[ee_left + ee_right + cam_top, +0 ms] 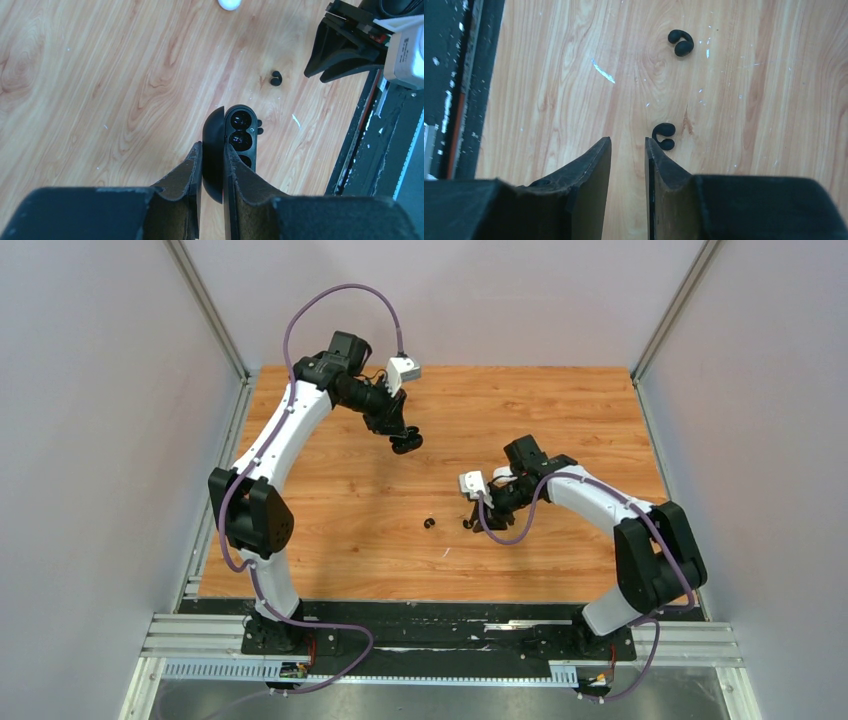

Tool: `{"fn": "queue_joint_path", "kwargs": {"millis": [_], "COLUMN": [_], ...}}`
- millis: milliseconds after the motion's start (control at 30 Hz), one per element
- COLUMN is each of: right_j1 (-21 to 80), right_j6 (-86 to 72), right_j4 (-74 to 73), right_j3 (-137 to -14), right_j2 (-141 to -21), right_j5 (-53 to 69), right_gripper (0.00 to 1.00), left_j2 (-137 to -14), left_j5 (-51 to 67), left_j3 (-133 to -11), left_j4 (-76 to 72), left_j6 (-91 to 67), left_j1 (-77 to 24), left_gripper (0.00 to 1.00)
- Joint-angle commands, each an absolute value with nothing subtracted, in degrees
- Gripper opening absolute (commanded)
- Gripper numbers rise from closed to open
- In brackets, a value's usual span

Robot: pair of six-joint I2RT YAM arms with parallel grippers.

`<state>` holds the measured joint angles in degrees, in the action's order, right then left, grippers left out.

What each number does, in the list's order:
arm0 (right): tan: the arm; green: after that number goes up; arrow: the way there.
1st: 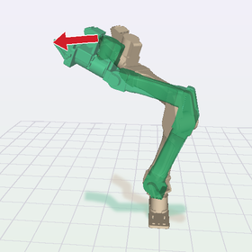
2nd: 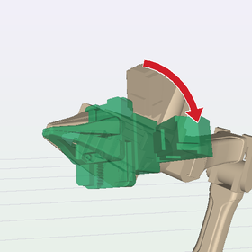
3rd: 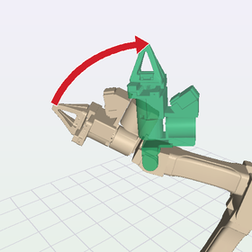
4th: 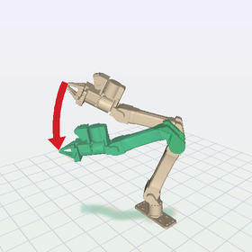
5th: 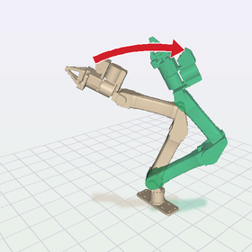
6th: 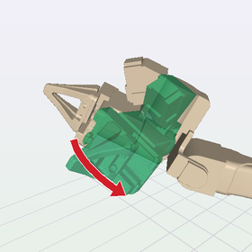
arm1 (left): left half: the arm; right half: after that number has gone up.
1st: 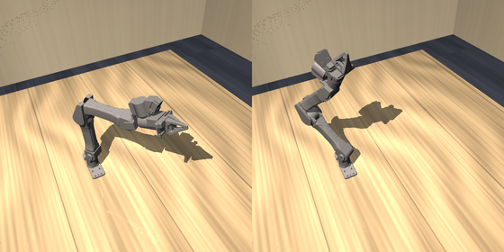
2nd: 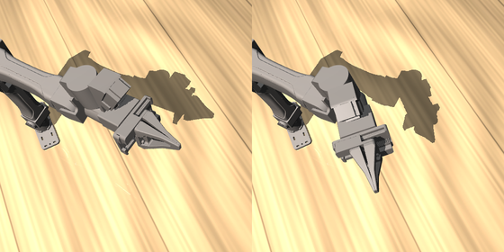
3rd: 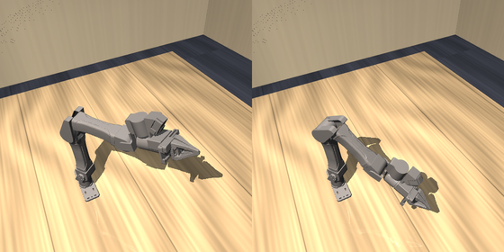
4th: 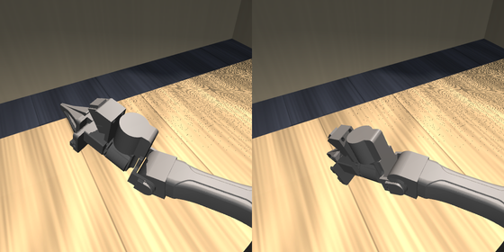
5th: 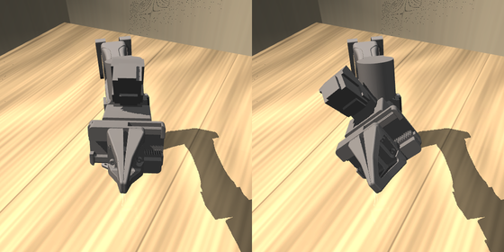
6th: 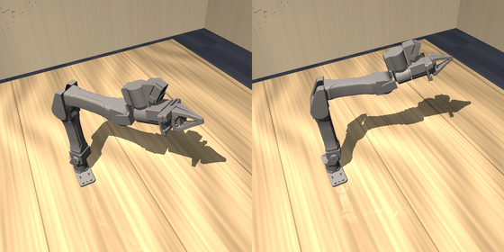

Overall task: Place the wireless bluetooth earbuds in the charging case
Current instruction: Adjust the right earbud at the center of the board.

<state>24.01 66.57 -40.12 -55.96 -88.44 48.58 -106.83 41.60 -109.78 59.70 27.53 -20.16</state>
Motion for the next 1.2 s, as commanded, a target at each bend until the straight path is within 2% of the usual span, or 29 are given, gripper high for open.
{"fn": "queue_joint_path", "kwargs": {"millis": [0, 633, 1167], "right_j1": [24.8, 27.1, 27.4], "right_j6": [77.5, 75.6, 74.1], "right_j4": [-39.9, -32.6, -32.0], "right_j3": [-54.8, -54.4, -56.4], "right_j2": [-89.4, -95.3, -95.6], "right_j5": [47.5, 40.2, 39.2], "right_gripper": [0.31, 0.38, 0.36], "left_j2": [-103.3, -104.1, -104.8], "left_j5": [41.2, 41.5, 42.1], "left_j3": [-109.6, -109.5, -109.6], "left_j4": [57.5, 58.2, 58.0], "left_j6": [27.0, 25.7, 25.1], "left_j1": [-20.0, -20.0, -20.0], "left_gripper": [0.00, 0.00, 0.00]}}
